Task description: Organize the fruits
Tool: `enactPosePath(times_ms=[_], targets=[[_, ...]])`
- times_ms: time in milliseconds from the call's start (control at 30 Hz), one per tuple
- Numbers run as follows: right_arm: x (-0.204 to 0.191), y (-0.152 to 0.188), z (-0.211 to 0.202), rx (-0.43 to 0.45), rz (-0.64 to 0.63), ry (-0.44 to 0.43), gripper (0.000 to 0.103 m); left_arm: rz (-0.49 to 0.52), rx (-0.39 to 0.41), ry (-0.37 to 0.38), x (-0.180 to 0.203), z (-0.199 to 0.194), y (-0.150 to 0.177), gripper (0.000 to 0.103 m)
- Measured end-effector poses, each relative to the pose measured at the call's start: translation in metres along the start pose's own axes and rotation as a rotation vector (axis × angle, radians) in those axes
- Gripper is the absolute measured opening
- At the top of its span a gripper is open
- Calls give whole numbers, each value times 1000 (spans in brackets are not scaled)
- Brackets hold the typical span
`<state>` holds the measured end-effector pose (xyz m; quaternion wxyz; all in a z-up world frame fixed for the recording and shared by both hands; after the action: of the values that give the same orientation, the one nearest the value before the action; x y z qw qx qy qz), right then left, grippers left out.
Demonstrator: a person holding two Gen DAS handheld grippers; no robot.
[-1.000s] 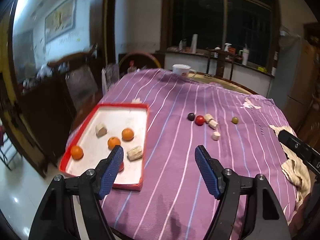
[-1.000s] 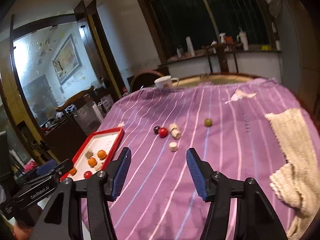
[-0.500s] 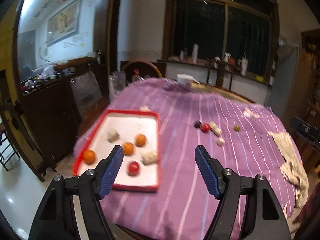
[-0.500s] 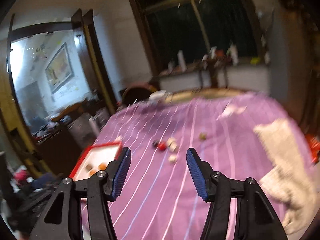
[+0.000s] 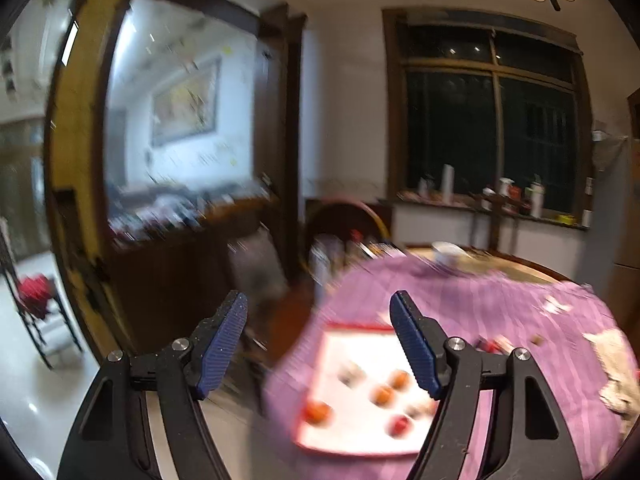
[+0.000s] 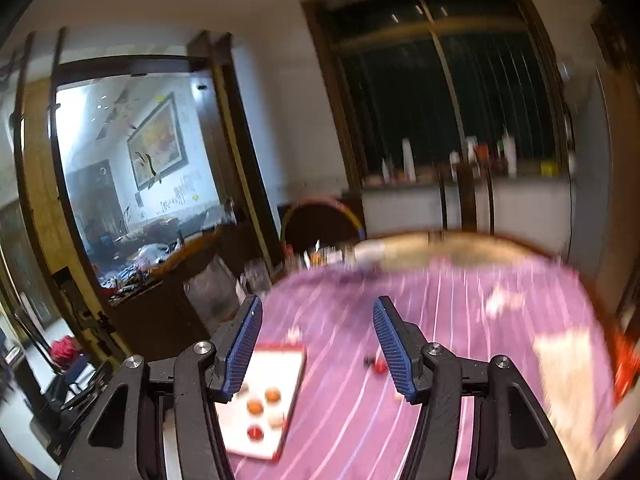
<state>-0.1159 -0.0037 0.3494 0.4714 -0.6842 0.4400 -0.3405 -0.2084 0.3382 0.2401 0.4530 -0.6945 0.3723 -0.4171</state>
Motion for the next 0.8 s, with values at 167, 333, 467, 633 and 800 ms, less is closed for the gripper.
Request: enactPosePath(times_ms=[167, 333, 467, 633, 800], targets=[[-22, -81, 13, -34, -158, 56, 65, 92, 105, -162, -33, 5, -50, 79], [-36, -69, 61, -222, -289, 74, 70, 188, 128, -269, -40, 25, -60, 86], [-27, 0, 98, -339, -245, -9, 70, 161, 40, -212, -25, 42, -36, 86], [1, 73, 127, -386, -269, -11, 69, 121, -56, -145, 21, 56, 14, 86], [48, 138, 148, -348, -244, 52, 69, 77, -228, -75, 90, 91, 85, 86]])
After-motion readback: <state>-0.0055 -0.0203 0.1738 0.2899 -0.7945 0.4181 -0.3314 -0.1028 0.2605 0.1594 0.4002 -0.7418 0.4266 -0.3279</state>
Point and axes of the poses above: each gripper's, at about its wrist camera, not at the fingertips, and z roughly the way its jaws point, x to its right, y to its underside, the point moved 6 cm from there along z, roughly the way its jaws point, and after that the axes turned 15 degrees about -z, right-handed, at the moved point
